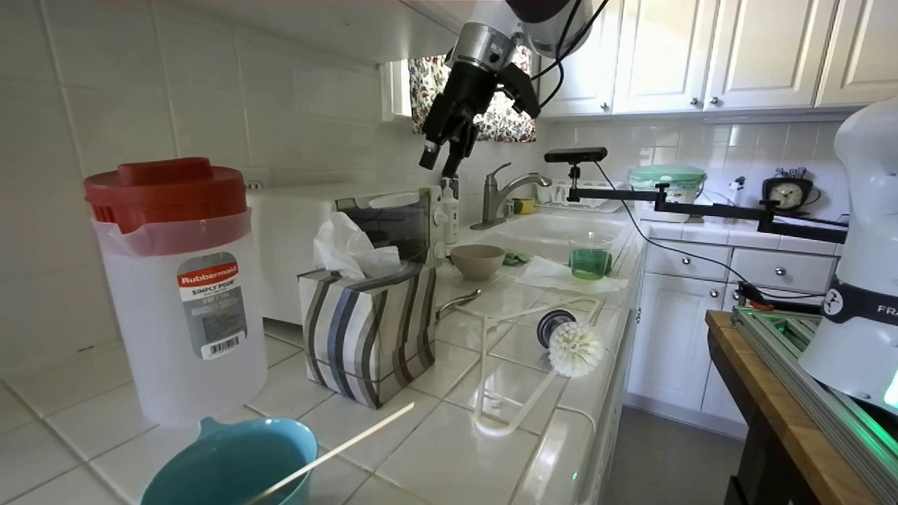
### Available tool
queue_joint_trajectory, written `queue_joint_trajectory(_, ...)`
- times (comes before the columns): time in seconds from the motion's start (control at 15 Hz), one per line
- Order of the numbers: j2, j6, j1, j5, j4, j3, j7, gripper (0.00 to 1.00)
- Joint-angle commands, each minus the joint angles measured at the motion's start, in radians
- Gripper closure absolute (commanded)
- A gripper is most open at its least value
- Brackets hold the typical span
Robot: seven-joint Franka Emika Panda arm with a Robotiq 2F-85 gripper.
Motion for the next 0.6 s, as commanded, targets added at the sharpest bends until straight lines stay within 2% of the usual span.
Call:
queue_joint_trajectory(0.0,0.088,-0.044,-0.017,0.088,0.105,0.033,-0.122,0.00)
queue_joint_trajectory(0.2,0.138,-0.092,-0.024,0.074,0.159,0.056,-0.130,0.00)
queue_joint_trajectory(0.27,0.150,-0.108,-0.025,0.068,0.171,0.061,-0.129,0.07)
queue_joint_trajectory(0.33,0.161,-0.127,-0.026,0.061,0.184,0.065,-0.131,0.07)
queue_joint_trajectory(0.47,0.181,-0.166,-0.027,0.048,0.207,0.070,-0.128,0.20)
queue_joint_trajectory(0.53,0.190,-0.184,-0.026,0.041,0.217,0.071,-0.127,0.35)
